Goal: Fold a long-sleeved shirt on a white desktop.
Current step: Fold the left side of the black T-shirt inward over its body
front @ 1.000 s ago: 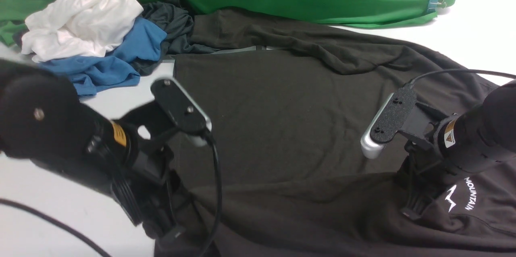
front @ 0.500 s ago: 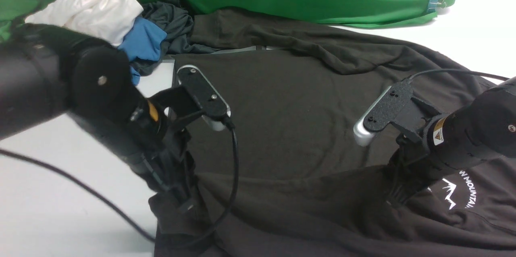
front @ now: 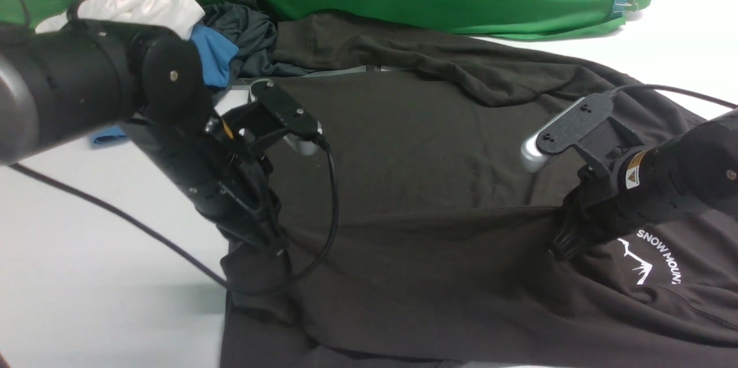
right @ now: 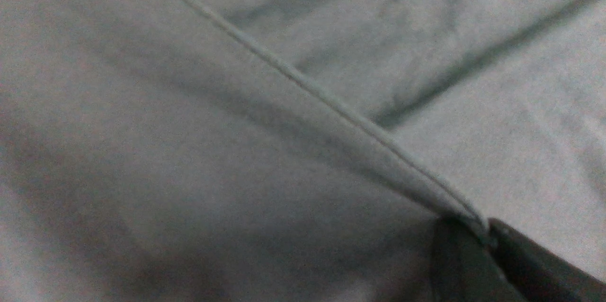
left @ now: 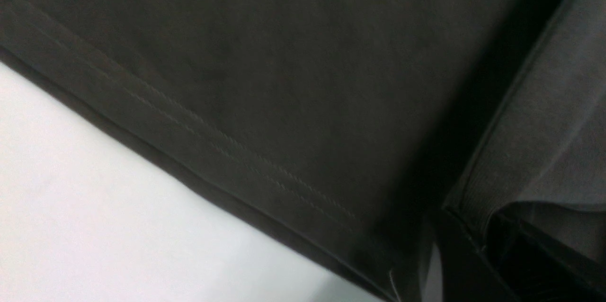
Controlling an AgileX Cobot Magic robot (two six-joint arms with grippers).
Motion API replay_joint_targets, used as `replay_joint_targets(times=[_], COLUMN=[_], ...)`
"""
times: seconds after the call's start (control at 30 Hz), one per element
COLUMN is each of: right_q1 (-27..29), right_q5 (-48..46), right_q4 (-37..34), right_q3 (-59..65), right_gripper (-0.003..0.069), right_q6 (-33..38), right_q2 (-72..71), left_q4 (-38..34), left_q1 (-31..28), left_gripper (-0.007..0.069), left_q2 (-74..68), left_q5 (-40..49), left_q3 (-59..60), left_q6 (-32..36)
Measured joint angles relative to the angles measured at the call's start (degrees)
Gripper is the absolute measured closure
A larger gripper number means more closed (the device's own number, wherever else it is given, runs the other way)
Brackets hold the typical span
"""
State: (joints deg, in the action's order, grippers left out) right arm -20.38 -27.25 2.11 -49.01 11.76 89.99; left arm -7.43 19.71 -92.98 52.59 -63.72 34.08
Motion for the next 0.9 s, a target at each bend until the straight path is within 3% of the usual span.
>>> replay_joint_targets(times=[0.67, 0.77, 0.9], right_q1=[0.44, 0.44, 0.49], right_q5=[6.89, 6.97, 8.24], right_q4=[0.0, 0.06, 0.39], right_q3=[0.0, 0.0, 0.06], right_gripper=[0.0617, 0.0613, 0.0578], right_q6=[-0.48, -0.53, -0.57], right_q2=[6.69, 6.69, 6.74], left_q4=[2.75, 3.75, 7.43], left_q1=[-0.55, -0.55, -0.55], left_gripper=[0.0561, 0.0538, 0.0431], left_q2=[-9.54, -10.28, -10.54], left_q5=[-4.9, -6.44, -9.82], left_q3=[-3.58, -3.58, -3.64], left_q6=[0.32, 0.32, -0.03])
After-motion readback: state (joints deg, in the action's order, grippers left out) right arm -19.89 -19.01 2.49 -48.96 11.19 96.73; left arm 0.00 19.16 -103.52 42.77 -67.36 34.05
